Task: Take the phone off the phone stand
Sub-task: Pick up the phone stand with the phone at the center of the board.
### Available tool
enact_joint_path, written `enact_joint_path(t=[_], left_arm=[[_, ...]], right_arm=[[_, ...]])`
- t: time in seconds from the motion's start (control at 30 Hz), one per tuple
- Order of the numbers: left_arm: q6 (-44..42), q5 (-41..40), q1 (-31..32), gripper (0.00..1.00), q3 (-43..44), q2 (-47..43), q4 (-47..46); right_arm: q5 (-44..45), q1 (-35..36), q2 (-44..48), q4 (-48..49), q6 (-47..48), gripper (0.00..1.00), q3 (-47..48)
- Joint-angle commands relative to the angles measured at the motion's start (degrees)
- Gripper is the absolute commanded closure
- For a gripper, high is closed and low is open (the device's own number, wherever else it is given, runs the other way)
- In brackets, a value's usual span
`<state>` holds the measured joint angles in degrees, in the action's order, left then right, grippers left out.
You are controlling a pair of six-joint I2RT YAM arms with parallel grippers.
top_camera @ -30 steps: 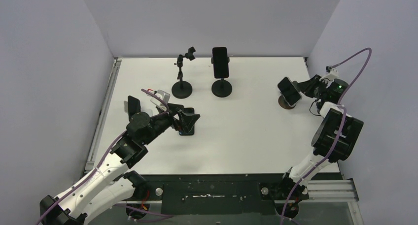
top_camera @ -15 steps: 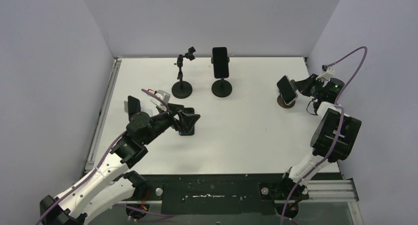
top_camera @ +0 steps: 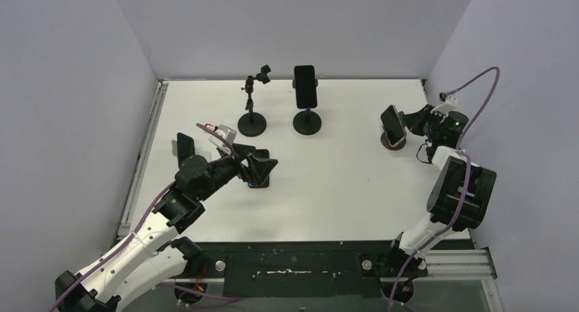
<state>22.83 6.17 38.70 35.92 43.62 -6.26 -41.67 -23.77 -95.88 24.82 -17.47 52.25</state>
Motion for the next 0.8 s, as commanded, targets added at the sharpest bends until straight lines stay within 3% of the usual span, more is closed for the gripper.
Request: enact_joint_path(t=[0.0, 0.1, 0.4, 0.63, 0.77], left_arm=[[-0.6, 0.9, 0.3, 0.03, -0.2, -0.5, -3.0], [-0.6, 0.9, 0.3, 0.03, -0.2, -0.6, -3.0], [-0.2, 1.2, 0.3, 0.03, -0.2, -0.7, -3.3], [-0.2, 1.4, 0.4, 0.03, -0.3, -0.6, -3.3], [-0.2, 1.5, 0.4, 0.03, -0.3, -0.6, -3.4]], right_arm=[[1.7, 0.2, 1.9, -2.5, 1.3, 1.0, -2.0], [3.2, 0.1, 2.6, -2.9, 1.7, 0.98, -3.0], [4.1, -0.5, 3.0, -4.4, 1.6, 0.61, -2.7], [4.4, -1.5, 3.4, -2.9, -0.4, 0.57, -3.2], [2.8, -3.0, 3.3, 1.5, -4.9, 0.5, -4.1]])
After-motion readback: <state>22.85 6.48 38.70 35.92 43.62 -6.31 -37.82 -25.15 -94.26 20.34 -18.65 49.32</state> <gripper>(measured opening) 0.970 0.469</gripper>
